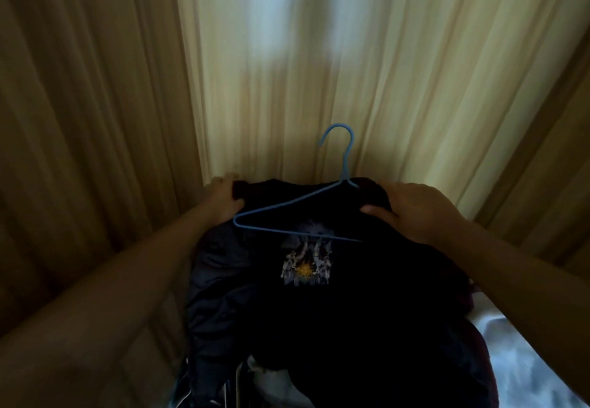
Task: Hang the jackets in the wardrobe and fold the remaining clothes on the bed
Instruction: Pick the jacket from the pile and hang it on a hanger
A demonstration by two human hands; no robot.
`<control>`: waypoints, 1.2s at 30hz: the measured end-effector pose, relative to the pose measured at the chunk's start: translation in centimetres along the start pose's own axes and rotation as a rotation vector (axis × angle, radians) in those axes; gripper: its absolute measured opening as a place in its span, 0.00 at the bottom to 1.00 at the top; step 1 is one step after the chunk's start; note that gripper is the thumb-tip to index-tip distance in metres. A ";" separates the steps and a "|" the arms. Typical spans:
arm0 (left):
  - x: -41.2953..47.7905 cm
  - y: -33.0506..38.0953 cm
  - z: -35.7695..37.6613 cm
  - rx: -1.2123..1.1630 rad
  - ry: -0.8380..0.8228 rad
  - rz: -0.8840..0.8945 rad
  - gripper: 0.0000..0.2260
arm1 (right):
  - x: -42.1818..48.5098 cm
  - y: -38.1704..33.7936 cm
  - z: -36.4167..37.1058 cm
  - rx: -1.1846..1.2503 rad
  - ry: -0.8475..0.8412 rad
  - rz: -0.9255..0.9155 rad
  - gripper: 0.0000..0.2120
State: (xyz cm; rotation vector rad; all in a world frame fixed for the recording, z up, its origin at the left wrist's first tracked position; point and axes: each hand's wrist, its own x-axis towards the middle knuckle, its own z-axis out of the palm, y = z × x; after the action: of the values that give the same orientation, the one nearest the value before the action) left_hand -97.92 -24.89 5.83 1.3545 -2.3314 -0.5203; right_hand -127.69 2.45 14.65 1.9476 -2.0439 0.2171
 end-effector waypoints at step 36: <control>-4.5 16.1 -8.9 0.042 0.271 0.915 0.05 | 1.1 1.4 -11.8 -0.169 0.499 0.177 0.35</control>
State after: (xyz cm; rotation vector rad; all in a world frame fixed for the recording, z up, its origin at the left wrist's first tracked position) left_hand -103.17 -14.53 20.82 0.2359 -2.4039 0.0042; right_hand -127.76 5.23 26.31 1.4333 -1.8265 0.4980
